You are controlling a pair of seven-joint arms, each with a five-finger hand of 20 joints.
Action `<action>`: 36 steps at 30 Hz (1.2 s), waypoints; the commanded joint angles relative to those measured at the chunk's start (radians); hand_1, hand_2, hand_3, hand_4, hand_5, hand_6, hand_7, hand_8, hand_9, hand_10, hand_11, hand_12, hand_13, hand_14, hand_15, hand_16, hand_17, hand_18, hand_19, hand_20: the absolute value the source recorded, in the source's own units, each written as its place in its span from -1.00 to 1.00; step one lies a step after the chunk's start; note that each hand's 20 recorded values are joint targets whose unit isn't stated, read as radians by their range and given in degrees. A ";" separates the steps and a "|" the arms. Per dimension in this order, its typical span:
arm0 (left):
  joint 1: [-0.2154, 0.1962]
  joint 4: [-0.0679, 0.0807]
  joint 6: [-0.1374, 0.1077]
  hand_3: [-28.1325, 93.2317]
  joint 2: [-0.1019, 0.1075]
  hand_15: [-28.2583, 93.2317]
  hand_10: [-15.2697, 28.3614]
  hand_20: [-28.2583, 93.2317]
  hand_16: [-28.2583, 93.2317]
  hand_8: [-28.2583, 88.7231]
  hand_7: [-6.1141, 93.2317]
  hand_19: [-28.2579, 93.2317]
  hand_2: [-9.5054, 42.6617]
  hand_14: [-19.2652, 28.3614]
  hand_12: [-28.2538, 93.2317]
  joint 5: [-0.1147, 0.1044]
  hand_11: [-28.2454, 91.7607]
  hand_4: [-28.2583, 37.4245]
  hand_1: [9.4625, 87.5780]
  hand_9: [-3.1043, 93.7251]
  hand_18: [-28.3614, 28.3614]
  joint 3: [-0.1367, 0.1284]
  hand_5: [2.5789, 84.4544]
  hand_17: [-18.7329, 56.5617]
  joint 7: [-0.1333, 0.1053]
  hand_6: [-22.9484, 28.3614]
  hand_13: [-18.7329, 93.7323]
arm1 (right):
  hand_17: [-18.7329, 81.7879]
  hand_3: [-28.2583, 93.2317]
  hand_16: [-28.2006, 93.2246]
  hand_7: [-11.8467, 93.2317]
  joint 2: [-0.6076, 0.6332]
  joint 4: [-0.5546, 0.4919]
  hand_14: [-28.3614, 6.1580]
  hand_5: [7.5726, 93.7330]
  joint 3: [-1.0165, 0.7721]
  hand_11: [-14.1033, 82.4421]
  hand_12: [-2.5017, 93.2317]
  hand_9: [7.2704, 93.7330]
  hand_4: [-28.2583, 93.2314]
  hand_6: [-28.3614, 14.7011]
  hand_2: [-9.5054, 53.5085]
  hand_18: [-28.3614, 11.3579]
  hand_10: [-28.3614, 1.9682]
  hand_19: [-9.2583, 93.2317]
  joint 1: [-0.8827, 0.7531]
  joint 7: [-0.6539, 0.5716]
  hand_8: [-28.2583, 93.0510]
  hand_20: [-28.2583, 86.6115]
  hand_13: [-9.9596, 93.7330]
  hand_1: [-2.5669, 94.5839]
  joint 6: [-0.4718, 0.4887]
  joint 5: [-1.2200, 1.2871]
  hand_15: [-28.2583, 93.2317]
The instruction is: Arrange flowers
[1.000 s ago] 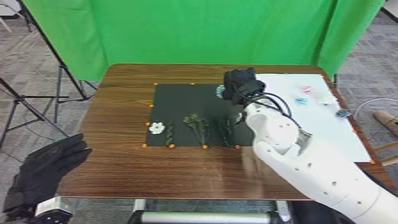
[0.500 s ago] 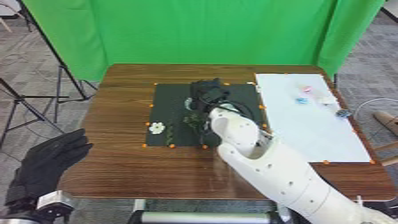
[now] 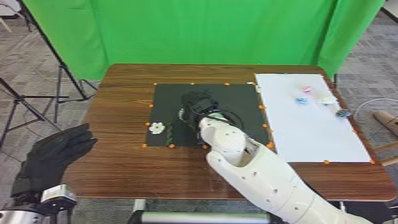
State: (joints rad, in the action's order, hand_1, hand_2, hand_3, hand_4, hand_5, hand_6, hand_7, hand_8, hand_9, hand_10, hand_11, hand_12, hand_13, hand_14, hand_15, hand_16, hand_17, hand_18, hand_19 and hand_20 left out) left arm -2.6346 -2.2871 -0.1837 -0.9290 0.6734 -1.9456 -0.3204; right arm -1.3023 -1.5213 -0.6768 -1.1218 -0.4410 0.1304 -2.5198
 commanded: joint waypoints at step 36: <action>0.092 0.028 0.009 0.86 0.051 0.16 0.39 -0.23 -0.64 -0.81 -0.36 0.33 -0.48 0.61 -0.42 0.001 0.04 -0.64 -0.61 -0.19 0.71 0.053 -0.05 -0.72 0.007 0.20 -0.14 | -0.32 0.72 -0.10 -0.34 -0.166 0.071 0.05 0.76 -0.038 0.16 -0.21 0.68 -1.00 0.49 -0.97 -0.72 0.34 0.61 -0.001 -0.031 -0.55 -0.02 0.40 0.00 0.091 -0.087 0.68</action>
State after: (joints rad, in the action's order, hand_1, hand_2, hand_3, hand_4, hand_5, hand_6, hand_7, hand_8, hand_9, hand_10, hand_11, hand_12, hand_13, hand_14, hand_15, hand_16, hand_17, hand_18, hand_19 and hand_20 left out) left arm -2.5653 -2.2652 -0.1837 -0.8878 0.6721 -1.8997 -0.3231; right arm -1.4280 -1.4716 -0.7008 -1.1085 -0.4463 0.2100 -2.5807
